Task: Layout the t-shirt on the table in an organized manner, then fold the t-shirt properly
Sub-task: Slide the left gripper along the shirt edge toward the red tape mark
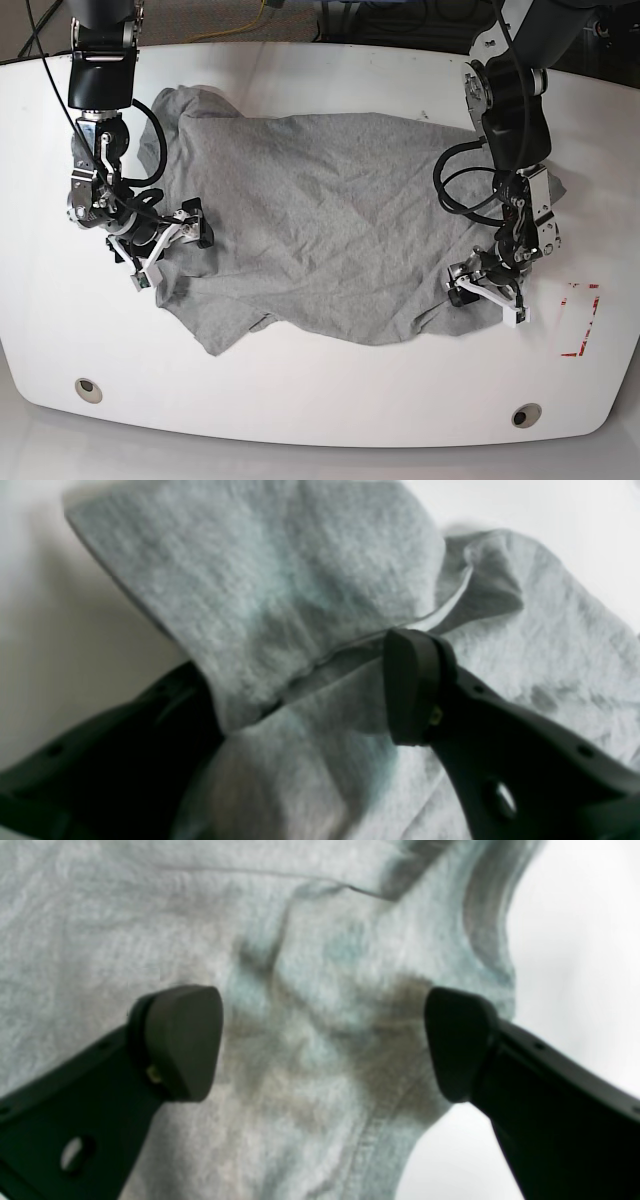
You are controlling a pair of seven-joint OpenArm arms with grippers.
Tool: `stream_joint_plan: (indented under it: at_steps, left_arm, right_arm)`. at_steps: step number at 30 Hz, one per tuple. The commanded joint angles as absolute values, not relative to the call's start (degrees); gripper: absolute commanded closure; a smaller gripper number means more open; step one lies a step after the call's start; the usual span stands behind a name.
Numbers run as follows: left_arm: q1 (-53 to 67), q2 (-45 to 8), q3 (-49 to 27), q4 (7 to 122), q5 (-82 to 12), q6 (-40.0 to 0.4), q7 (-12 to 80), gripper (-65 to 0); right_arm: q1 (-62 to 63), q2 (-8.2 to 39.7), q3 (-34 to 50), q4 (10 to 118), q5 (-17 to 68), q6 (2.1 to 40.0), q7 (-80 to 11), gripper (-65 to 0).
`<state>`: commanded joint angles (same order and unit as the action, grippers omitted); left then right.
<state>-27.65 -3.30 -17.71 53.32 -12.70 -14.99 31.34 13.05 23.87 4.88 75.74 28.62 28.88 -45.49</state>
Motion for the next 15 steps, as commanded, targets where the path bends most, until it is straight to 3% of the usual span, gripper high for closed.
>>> stream_joint_plan:
  at_steps: [10,15]
  left_arm:
    - [-27.91,-3.38,-16.66,55.25,-12.62,-14.90,31.25,-38.5]
    - [-27.91,-3.56,-14.99,55.25,-12.62,-14.90,30.99,-26.9]
  right_arm:
    - [13.14,23.87,4.88,75.56,28.62,28.88,-45.49,-60.0]
    - [13.23,23.87,4.88,75.56,28.62,28.88,-45.49,-60.0]
